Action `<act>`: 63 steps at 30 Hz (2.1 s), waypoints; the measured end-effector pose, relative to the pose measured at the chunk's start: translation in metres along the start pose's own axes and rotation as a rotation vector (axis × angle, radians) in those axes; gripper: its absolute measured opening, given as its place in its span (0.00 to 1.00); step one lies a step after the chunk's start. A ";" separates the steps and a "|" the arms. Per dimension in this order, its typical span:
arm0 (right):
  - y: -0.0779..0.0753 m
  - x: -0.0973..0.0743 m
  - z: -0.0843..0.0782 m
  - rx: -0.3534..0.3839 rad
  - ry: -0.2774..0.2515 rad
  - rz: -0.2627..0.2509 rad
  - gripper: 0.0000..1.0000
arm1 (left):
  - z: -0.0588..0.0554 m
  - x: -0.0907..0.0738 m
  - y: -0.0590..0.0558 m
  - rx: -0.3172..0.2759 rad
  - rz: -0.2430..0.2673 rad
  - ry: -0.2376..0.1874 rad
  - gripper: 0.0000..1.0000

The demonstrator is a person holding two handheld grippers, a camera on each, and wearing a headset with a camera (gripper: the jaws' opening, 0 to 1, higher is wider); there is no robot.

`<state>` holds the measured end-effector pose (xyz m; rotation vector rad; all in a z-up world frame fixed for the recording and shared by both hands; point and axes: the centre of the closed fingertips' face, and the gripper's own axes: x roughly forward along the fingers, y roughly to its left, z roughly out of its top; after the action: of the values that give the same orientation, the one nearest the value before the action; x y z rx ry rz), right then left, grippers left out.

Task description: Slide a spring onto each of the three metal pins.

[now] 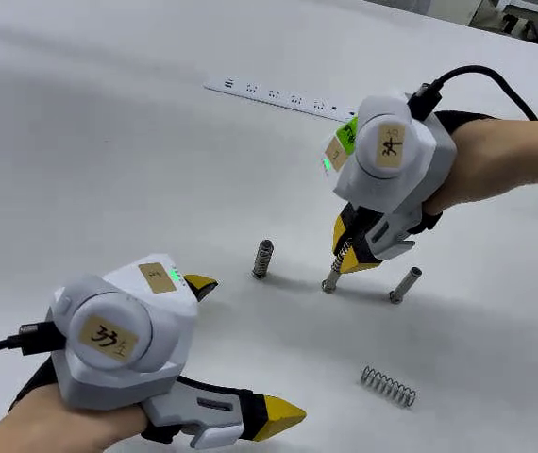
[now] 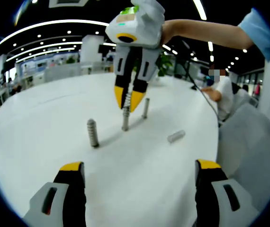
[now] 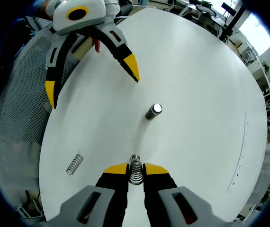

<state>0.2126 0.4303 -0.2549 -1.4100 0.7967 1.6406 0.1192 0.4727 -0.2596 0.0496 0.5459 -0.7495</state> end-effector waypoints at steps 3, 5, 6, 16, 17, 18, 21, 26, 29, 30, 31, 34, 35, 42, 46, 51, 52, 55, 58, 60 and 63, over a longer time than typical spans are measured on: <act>0.001 0.005 0.001 0.002 0.002 0.003 0.13 | -0.002 0.000 0.001 -0.001 -0.002 0.006 0.98; 0.002 0.008 0.001 0.001 0.005 0.008 0.13 | -0.002 0.000 0.001 -0.001 -0.002 0.006 0.98; 0.002 0.010 0.000 0.005 0.006 0.010 0.13 | -0.002 0.000 0.002 -0.002 -0.002 0.005 0.98; 0.004 0.023 -0.001 0.017 0.013 0.018 0.13 | -0.005 -0.002 0.004 -0.012 0.001 0.011 0.97; 0.004 0.024 -0.002 0.018 0.014 0.018 0.13 | -0.005 -0.002 0.004 -0.011 0.001 0.011 0.97; 0.003 0.025 -0.001 0.016 0.010 0.015 0.13 | -0.005 -0.002 0.004 -0.012 0.001 0.011 0.97; 0.004 0.026 -0.002 0.023 0.009 0.013 0.13 | -0.005 -0.002 0.004 -0.013 0.000 0.012 0.97; 0.002 0.028 -0.001 0.022 0.004 -0.001 0.13 | -0.005 -0.002 0.003 -0.013 -0.001 0.012 0.97; 0.003 0.030 -0.002 0.018 0.012 -0.001 0.13 | -0.005 -0.002 0.003 -0.012 0.000 0.015 0.97; 0.003 0.030 -0.002 0.014 0.010 -0.004 0.13 | -0.005 -0.002 0.003 -0.014 -0.001 0.014 0.97; 0.003 0.030 -0.001 0.022 0.005 -0.002 0.13 | -0.005 -0.002 0.002 -0.014 -0.002 0.013 0.97; 0.002 0.031 -0.002 0.023 0.006 -0.005 0.13 | -0.005 -0.001 0.002 -0.013 -0.002 0.017 0.97; 0.001 0.031 -0.002 0.025 0.007 -0.005 0.13 | -0.005 -0.001 0.001 -0.013 -0.004 0.016 0.97; 0.001 0.034 -0.004 0.031 0.008 -0.003 0.13 | -0.004 0.000 0.000 -0.012 -0.007 0.015 0.97; 0.001 0.035 -0.005 0.034 0.007 -0.004 0.13 | -0.005 0.000 0.000 -0.010 -0.007 0.017 0.97; 0.001 0.038 -0.006 0.038 0.008 -0.005 0.13 | -0.005 0.000 0.001 -0.008 -0.007 0.020 0.97; 0.001 0.039 -0.007 0.040 0.008 -0.004 0.13 | -0.005 0.000 0.001 -0.009 -0.006 0.020 0.97; 0.000 0.040 -0.007 0.040 0.009 -0.006 0.13 | -0.005 0.000 0.001 -0.008 -0.005 0.020 0.97; 0.000 0.041 -0.008 0.045 0.006 -0.007 0.13 | -0.006 0.000 0.001 -0.006 -0.004 0.022 0.97; 0.000 0.042 -0.007 0.050 0.002 -0.005 0.13 | -0.006 0.001 0.001 -0.011 -0.004 0.021 0.97; 0.000 0.043 -0.008 0.048 0.007 -0.006 0.14 | -0.007 0.001 0.000 -0.009 -0.006 0.023 0.97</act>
<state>0.2144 0.4310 -0.2987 -1.3836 0.8301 1.6029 0.1169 0.4739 -0.2656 0.0488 0.5712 -0.7527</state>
